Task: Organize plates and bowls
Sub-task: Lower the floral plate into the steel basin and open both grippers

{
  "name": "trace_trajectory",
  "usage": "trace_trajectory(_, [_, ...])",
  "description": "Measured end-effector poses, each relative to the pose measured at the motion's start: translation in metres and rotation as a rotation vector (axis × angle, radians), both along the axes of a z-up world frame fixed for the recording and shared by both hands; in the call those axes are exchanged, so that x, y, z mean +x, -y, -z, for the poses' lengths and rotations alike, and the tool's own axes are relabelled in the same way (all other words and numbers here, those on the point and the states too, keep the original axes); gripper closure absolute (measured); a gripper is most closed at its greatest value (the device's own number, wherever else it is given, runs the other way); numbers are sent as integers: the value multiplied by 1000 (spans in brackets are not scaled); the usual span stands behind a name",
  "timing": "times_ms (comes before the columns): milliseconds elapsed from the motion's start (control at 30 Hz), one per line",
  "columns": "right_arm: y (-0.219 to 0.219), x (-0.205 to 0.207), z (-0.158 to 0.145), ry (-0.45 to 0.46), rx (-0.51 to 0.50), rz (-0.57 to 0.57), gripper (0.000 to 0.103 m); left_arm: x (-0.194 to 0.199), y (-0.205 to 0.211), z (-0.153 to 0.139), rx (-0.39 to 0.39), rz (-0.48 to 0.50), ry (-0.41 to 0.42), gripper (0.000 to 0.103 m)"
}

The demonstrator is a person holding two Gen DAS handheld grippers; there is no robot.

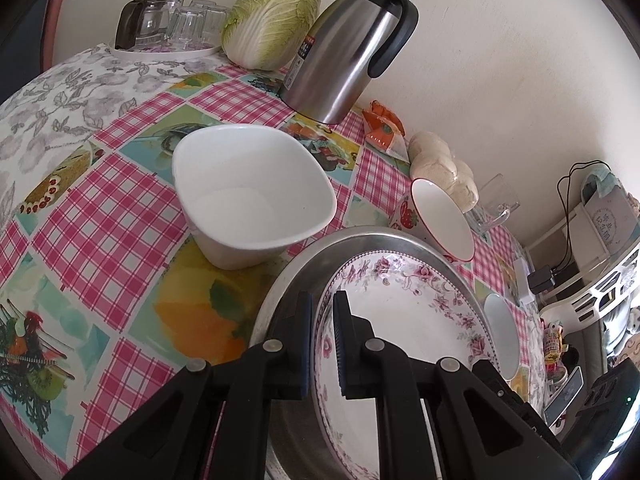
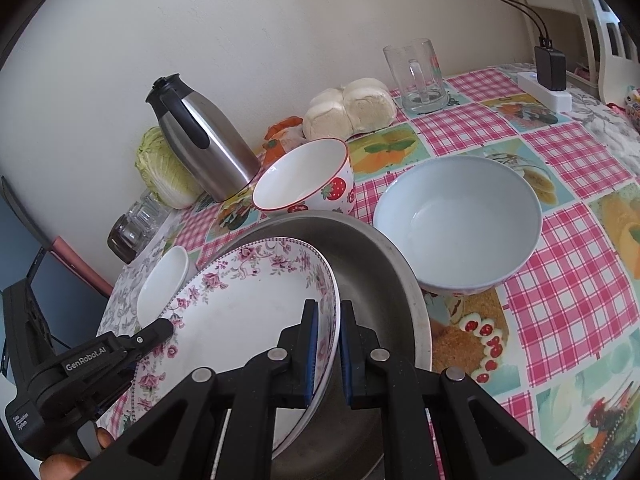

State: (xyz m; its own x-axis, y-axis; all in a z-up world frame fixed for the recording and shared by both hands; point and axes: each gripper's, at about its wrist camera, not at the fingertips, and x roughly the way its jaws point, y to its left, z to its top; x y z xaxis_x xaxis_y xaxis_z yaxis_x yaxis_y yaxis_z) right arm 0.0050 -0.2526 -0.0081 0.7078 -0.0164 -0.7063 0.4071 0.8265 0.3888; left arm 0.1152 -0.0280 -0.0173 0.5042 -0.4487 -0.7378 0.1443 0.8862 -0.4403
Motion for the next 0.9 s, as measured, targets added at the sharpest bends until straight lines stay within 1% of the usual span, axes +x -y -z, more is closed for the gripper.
trace_trajectory(133, [2, 0, 4, -11, 9, 5, 92, 1, 2, 4, 14, -1, -13, 93])
trace_trajectory(300, [0, 2, 4, -21, -11, 4, 92, 2, 3, 8, 18, -2, -30, 93])
trace_trajectory(467, [-6, 6, 5, -56, -78, -9, 92, 2, 4, 8, 32, -6, -27, 92])
trace_trajectory(567, [-6, 5, 5, -60, -81, -14, 92, 2, 4, 8, 32, -7, -26, 92])
trace_trajectory(900, [-10, 7, 6, -74, -93, -30, 90, 0, 5, 4, 70, -18, -5, 91])
